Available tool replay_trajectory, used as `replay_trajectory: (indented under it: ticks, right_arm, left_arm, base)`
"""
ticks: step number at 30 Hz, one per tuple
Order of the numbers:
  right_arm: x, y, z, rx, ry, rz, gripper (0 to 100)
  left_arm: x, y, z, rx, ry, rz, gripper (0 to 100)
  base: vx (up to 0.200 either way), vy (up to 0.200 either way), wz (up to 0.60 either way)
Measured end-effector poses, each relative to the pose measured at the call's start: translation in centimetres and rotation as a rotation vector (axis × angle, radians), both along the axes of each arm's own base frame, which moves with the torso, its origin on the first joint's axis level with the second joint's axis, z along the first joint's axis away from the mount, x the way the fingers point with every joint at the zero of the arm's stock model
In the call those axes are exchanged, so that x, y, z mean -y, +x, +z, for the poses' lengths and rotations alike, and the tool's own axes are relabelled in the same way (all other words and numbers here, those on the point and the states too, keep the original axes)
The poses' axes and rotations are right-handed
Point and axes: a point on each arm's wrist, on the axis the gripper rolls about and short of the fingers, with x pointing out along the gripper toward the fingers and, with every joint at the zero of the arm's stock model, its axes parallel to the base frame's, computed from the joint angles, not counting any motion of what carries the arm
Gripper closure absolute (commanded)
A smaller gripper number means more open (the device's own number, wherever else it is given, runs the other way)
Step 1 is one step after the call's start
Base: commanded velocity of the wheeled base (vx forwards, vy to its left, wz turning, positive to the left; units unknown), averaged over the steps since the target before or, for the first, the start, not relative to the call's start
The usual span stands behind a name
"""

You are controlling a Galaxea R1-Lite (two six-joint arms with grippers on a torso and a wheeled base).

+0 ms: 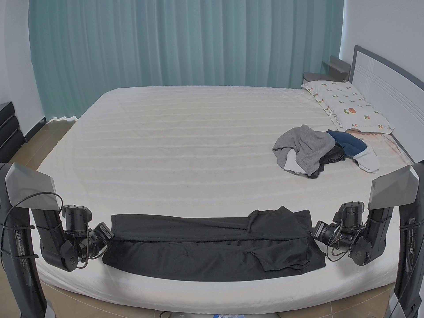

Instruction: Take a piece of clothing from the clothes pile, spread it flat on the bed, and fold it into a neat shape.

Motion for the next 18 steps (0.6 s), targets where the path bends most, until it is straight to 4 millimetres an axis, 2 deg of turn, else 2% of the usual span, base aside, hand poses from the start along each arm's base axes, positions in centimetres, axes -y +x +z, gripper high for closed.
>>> replay_trajectory:
  ticks: [1, 4, 5, 13, 18]
  right_arm:
    - [0.0, 0.0, 0.0, -0.001, 0.000, 0.002, 100]
    - [-0.2, 0.0, -0.2, -0.003, 0.000, 0.005, 100]
    - [-0.2, 0.0, -0.2, -0.005, 0.000, 0.007, 0]
    - [-0.2, 0.1, 0.2, 0.017, 0.012, 0.003, 0]
    - [0.6, 0.6, 1.5, 0.061, 0.060, -0.047, 0]
  left_arm:
    - [0.0, 0.0, 0.0, -0.001, 0.000, 0.000, 0]
    - [0.0, -0.1, 0.0, -0.004, 0.001, -0.001, 0]
    - [0.0, -0.2, 0.0, -0.006, 0.000, -0.001, 0]
    - [0.0, -0.3, 0.2, -0.002, 0.000, 0.001, 0]
    - [-0.5, 0.0, 0.9, 0.031, -0.018, 0.009, 0]
  base:
    - [0.000, 0.000, 0.00]
    - [0.000, 0.000, 0.00]
    - [0.000, 0.000, 0.00]
    - [0.000, 0.000, 0.00]
    - [0.000, 0.000, 0.00]
